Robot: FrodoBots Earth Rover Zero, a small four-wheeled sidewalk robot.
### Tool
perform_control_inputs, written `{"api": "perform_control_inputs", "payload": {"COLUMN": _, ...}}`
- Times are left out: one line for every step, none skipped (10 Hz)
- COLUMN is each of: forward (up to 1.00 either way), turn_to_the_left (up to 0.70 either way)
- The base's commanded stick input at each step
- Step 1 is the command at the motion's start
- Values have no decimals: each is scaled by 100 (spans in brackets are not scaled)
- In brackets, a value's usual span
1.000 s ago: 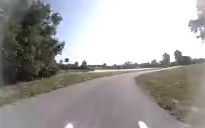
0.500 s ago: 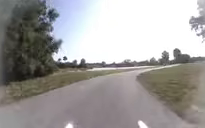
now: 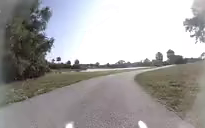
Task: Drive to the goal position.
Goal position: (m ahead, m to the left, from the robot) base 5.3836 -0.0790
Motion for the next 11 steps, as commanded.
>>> {"api": "perform_control_inputs", "payload": {"forward": 100, "turn_to_the_left": 0}}
{"api": "perform_control_inputs", "payload": {"forward": 100, "turn_to_the_left": 0}}
{"api": "perform_control_inputs", "payload": {"forward": 100, "turn_to_the_left": 0}}
{"api": "perform_control_inputs", "payload": {"forward": 100, "turn_to_the_left": 0}}
{"api": "perform_control_inputs", "payload": {"forward": 100, "turn_to_the_left": 0}}
{"api": "perform_control_inputs", "payload": {"forward": 100, "turn_to_the_left": 0}}
{"api": "perform_control_inputs", "payload": {"forward": 100, "turn_to_the_left": 0}}
{"api": "perform_control_inputs", "payload": {"forward": 100, "turn_to_the_left": 0}}
{"api": "perform_control_inputs", "payload": {"forward": 100, "turn_to_the_left": 0}}
{"api": "perform_control_inputs", "payload": {"forward": 100, "turn_to_the_left": 0}}
{"api": "perform_control_inputs", "payload": {"forward": 100, "turn_to_the_left": -12}}
